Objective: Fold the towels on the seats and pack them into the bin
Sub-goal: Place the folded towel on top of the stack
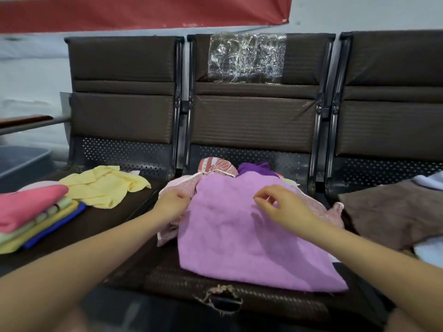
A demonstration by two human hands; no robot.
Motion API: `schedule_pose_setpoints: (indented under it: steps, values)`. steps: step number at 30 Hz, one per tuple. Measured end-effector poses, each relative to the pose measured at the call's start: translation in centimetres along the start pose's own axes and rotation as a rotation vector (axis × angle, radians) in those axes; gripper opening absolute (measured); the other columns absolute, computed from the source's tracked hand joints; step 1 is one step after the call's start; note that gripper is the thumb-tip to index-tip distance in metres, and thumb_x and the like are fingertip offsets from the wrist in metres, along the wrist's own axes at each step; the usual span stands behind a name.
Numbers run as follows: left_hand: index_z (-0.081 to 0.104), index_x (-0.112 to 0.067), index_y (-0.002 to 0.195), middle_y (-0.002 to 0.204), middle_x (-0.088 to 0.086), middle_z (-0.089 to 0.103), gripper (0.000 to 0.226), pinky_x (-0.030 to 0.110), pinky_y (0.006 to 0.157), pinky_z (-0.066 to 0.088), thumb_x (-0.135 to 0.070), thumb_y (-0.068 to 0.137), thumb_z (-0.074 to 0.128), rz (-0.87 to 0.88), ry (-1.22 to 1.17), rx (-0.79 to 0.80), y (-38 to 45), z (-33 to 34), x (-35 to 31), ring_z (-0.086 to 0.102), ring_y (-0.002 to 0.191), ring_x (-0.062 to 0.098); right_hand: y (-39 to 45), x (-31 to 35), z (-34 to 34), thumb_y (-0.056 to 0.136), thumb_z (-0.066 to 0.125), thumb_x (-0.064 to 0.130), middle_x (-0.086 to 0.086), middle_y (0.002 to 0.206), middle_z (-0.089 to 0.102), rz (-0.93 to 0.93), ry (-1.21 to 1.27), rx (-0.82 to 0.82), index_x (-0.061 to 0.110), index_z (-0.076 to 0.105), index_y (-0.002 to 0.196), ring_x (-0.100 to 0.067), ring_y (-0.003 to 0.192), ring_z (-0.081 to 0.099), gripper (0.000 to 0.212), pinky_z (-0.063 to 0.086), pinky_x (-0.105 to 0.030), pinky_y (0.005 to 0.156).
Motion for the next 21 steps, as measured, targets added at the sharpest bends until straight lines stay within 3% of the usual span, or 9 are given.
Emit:
schedule_pose_setpoints:
  steps: [2, 5, 6, 8, 9, 12, 17, 21]
  values:
    - [0.054, -0.013, 0.079, 0.075, 0.009, 0.052, 0.013, 0.029, 0.056, 0.044, -0.010, 0.090, 0.048, -0.075, -0.062, 0.110, -1.9, 1.4, 1.8, 0.048, 0.063, 0.020, -1.8, 1.4, 1.9, 0.092, 0.061, 0.025, 0.002, 0.093, 0.067, -0.040, 0.018, 0.146, 0.019, 0.069, 0.098, -0.012, 0.082, 0.057, 0.012, 0.045, -0.028, 0.081]
    - [0.054, -0.020, 0.091, 0.097, 0.005, 0.054, 0.007, 0.031, 0.066, 0.053, -0.013, 0.091, 0.051, -0.124, -0.027, 0.182, -4.1, 2.8, 3.4, 0.054, 0.086, 0.020, -2.7, 2.1, 3.8, 0.093, 0.060, 0.028, 0.002, 0.098, 0.067, -0.059, -0.016, 0.266, 0.019, 0.069, 0.106, -0.014, 0.088, 0.059, 0.018, 0.045, -0.027, 0.085]
    - [0.056, -0.019, 0.102, 0.107, 0.006, 0.055, 0.012, 0.033, 0.073, 0.054, -0.016, 0.090, 0.054, -0.125, -0.021, 0.190, -4.5, 3.0, 3.6, 0.055, 0.095, 0.021, -2.7, 2.3, 4.2, 0.093, 0.060, 0.028, 0.002, 0.099, 0.066, -0.065, -0.044, 0.278, 0.019, 0.068, 0.107, -0.015, 0.089, 0.059, 0.019, 0.045, -0.028, 0.085]
    - [0.047, -0.012, 0.132, 0.127, 0.010, 0.053, 0.051, 0.036, 0.088, 0.052, -0.026, 0.084, 0.059, -0.098, 0.015, 0.155, -4.7, 2.9, 3.8, 0.055, 0.110, 0.026, -3.0, 1.9, 5.4, 0.093, 0.061, 0.029, 0.004, 0.099, 0.064, -0.055, -0.082, 0.322, 0.018, 0.067, 0.109, -0.014, 0.088, 0.057, 0.021, 0.045, -0.029, 0.085]
    - [0.043, -0.010, 0.138, 0.130, 0.011, 0.053, 0.061, 0.033, 0.090, 0.048, -0.028, 0.083, 0.060, -0.073, 0.052, 0.139, -4.7, 2.8, 3.6, 0.054, 0.114, 0.027, -3.3, 1.5, 6.2, 0.092, 0.061, 0.029, 0.005, 0.098, 0.063, -0.046, -0.096, 0.355, 0.018, 0.067, 0.110, -0.012, 0.086, 0.055, 0.022, 0.045, -0.027, 0.084]
    - [0.047, -0.007, 0.135, 0.123, 0.010, 0.056, 0.050, 0.025, 0.081, 0.037, -0.018, 0.087, 0.060, -0.037, 0.076, 0.078, -4.8, 2.5, 3.5, 0.053, 0.109, 0.024, -4.7, 0.7, 8.6, 0.090, 0.062, 0.037, 0.005, 0.100, 0.057, -0.055, -0.156, 0.452, 0.022, 0.066, 0.113, -0.006, 0.087, 0.049, 0.028, 0.043, -0.027, 0.085]
    - [0.066, -0.005, 0.107, 0.109, 0.011, 0.069, 0.021, 0.027, 0.071, 0.049, -0.012, 0.087, 0.064, -0.072, -0.368, 0.158, -4.5, 3.2, 3.3, 0.064, 0.092, 0.020, -5.3, 0.6, 9.5, 0.084, 0.065, 0.051, 0.007, 0.102, 0.048, -0.052, -0.133, 0.441, 0.033, 0.063, 0.115, -0.009, 0.092, 0.049, 0.036, 0.039, -0.023, 0.083]
    - [0.061, -0.013, 0.095, 0.085, 0.002, 0.062, 0.014, 0.026, 0.059, 0.040, -0.017, 0.084, 0.069, 0.058, -0.312, -0.031, -3.9, 0.9, 2.3, 0.057, 0.076, 0.016, -5.5, 0.6, 9.7, 0.084, 0.066, 0.050, 0.005, 0.103, 0.048, -0.078, -0.116, 0.431, 0.032, 0.062, 0.116, -0.008, 0.092, 0.045, 0.038, 0.039, -0.023, 0.085]
Point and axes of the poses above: each hand's wrist, its own y-axis towards the middle knuckle, its own z-axis out of the palm, x = y × z, the point moved 10 cm from there along y, towards the middle knuckle
